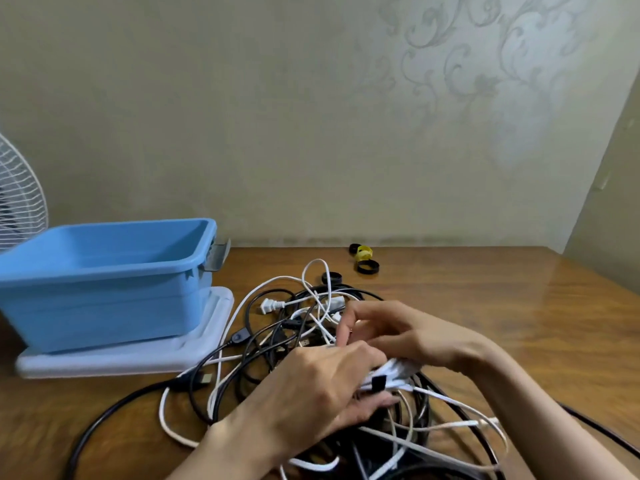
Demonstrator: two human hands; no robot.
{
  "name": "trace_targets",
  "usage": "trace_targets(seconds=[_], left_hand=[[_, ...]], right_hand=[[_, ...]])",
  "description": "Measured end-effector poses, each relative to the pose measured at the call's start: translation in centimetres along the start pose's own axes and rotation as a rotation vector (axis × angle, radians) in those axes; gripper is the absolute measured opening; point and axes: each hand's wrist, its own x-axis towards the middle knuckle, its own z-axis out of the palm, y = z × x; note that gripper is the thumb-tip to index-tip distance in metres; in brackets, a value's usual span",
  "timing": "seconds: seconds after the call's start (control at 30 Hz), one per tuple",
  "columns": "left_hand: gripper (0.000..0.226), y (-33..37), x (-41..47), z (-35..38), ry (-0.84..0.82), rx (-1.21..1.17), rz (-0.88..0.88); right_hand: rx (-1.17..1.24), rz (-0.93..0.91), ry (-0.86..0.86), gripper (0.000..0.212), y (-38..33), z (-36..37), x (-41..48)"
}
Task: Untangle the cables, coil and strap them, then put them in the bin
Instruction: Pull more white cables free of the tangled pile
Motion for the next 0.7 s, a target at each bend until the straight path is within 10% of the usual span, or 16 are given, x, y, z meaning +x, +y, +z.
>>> trace_targets(seconds=[0.23, 0.7], left_hand=[[0.021, 0.4, 0.0, 0.8, -0.006, -0.012, 0.101], [0.018, 1.2, -0.4, 1.3, 0.034, -0.463, -0.139]], right_hand=[[0.019, 0.121, -0.38, 0.03, 0.0, -0.8, -0.2], [-0.521, 0.324, -0.484, 0.02, -0.6, -0.3, 0.3]])
